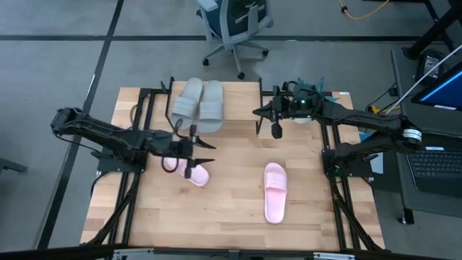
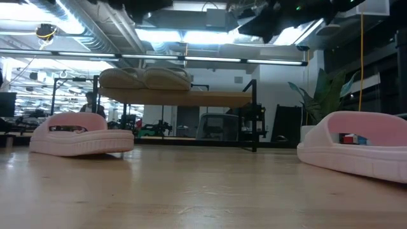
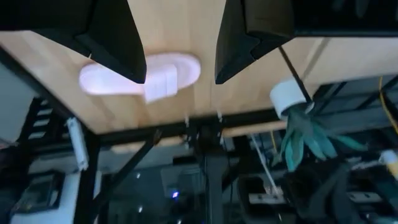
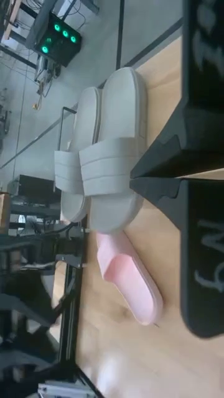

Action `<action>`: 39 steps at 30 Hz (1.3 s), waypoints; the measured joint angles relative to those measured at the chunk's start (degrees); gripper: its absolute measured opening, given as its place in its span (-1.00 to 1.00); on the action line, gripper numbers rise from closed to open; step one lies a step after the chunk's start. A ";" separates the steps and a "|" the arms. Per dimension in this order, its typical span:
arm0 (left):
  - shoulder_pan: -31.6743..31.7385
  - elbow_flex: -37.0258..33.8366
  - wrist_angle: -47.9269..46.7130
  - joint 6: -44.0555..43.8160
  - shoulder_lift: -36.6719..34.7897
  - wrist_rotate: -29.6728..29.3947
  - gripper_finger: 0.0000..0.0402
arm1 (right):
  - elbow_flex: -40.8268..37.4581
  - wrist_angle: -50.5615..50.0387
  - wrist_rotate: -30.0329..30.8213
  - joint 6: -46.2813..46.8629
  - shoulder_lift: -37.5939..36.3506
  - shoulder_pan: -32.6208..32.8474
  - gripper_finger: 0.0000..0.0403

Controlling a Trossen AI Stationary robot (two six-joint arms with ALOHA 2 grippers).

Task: Pick and place slides into the shelf
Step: Put the left pink slipper on the shelf

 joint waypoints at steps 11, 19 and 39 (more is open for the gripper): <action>-6.71 0.00 -2.08 0.48 -6.73 -2.20 -0.08 | 0.01 -14.33 1.70 1.64 -15.33 11.81 -0.99; -10.85 0.00 -4.44 0.16 -6.77 -6.67 -0.08 | -0.03 -18.34 15.73 4.44 -17.67 26.62 -0.99; -15.45 0.00 -5.58 -1.46 -6.65 -9.63 -0.08 | -18.64 4.71 28.39 13.41 -18.15 46.67 -0.98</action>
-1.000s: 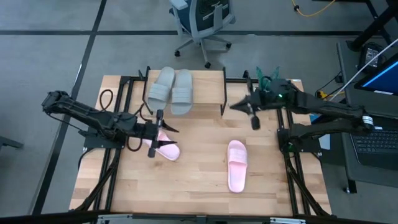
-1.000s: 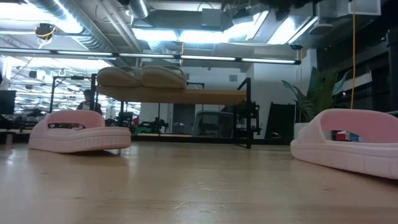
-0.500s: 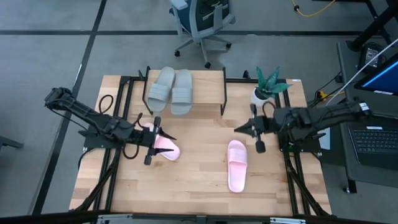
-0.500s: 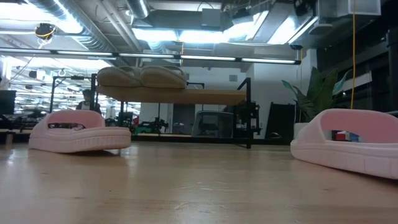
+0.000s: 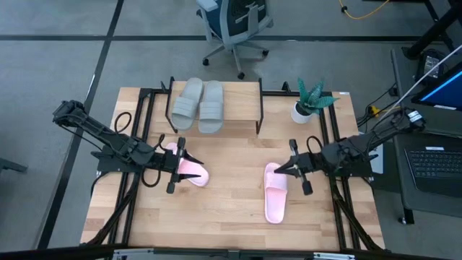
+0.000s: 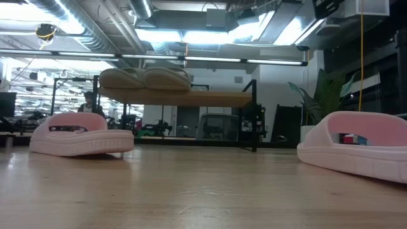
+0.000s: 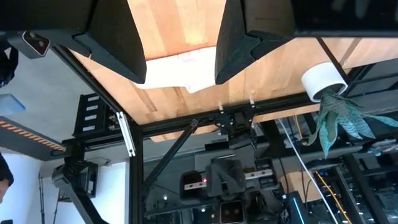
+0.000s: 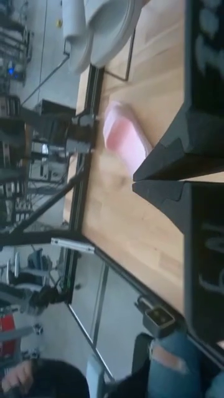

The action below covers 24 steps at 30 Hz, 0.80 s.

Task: Pick and place slides into the shelf
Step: Put the left pink slipper on the shelf

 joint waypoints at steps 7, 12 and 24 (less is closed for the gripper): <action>0.00 -0.01 -0.02 -0.07 0.01 0.24 -0.08 | -0.02 -0.09 0.00 -0.56 1.02 2.33 -0.98; 0.00 0.00 0.00 -0.09 0.01 0.52 -0.08 | -0.04 -0.04 -0.02 -2.77 2.77 2.83 -0.98; -0.02 0.01 -2.04 -6.52 0.03 -10.33 -0.08 | -0.09 4.54 8.19 -4.44 6.63 2.82 -0.98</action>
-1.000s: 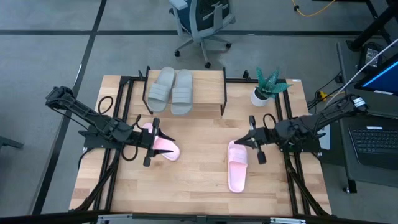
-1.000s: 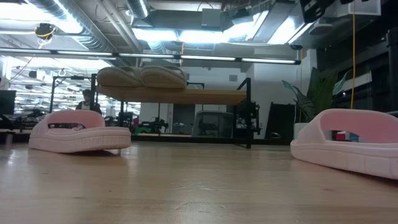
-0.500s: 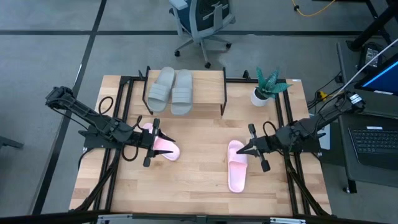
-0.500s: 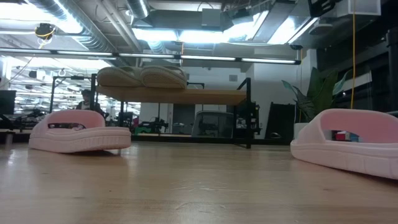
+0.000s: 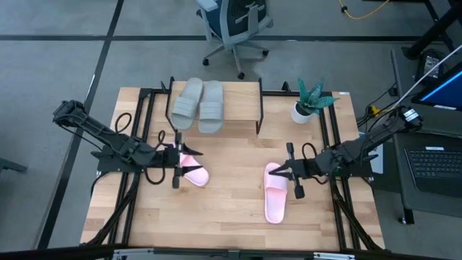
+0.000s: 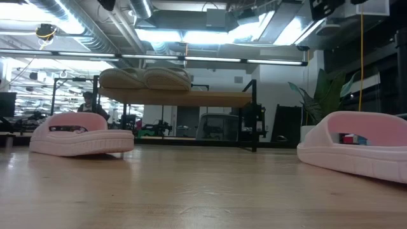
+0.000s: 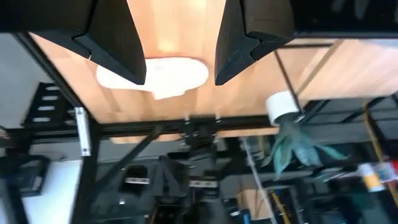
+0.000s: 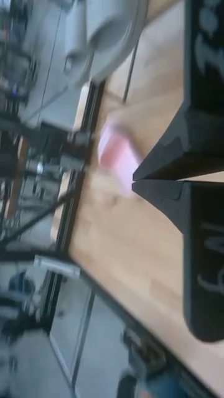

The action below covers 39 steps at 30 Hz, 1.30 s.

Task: Pick and place slides into the shelf
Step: Put the left pink slipper on the shelf

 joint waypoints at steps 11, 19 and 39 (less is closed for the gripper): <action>-5.99 14.63 -21.08 -8.85 3.27 -10.00 -0.08 | 0.00 2.25 10.81 -0.76 0.12 -1.42 -0.98; -8.08 24.77 -40.47 -25.91 12.54 -13.79 -0.08 | -0.02 2.37 12.09 1.45 -1.32 -7.83 -0.98; -8.17 48.14 -88.63 -66.71 33.33 -7.60 -0.08 | -0.02 -1.29 6.51 1.68 -1.35 -17.02 -0.98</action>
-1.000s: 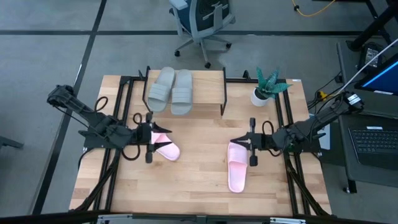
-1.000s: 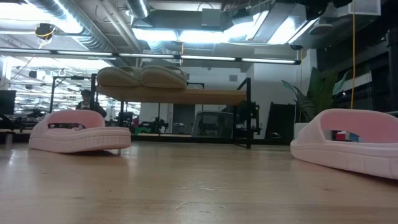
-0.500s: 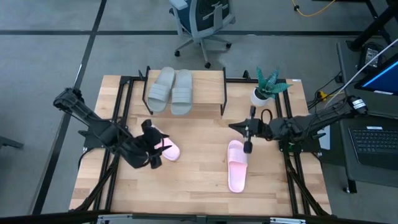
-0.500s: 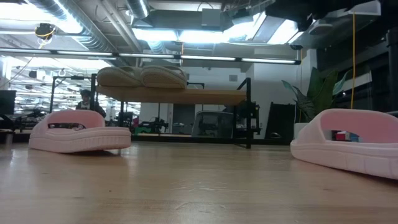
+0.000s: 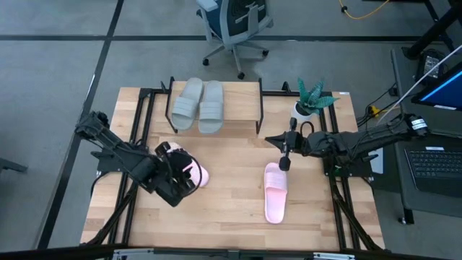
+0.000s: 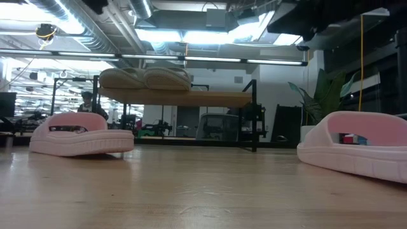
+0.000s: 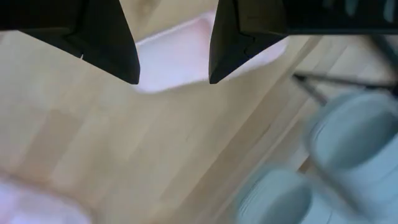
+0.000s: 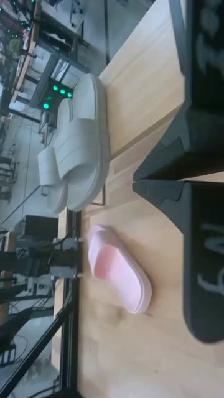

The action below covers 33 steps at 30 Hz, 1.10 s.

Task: Pick and place slides into the shelf
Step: Put the left pink slipper on the shelf

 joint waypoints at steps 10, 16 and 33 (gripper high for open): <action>1.92 1.66 -7.77 -10.68 10.11 10.11 -0.08 | 0.00 -3.59 0.03 0.00 0.00 -2.49 -0.98; 3.86 1.66 -7.73 -12.75 14.63 14.17 -0.08 | 0.00 -4.33 0.03 -0.07 0.00 -3.07 -0.98; 5.67 1.64 -7.72 -13.61 18.89 17.36 -0.08 | 0.00 -7.15 0.05 -0.07 0.02 -3.05 -0.98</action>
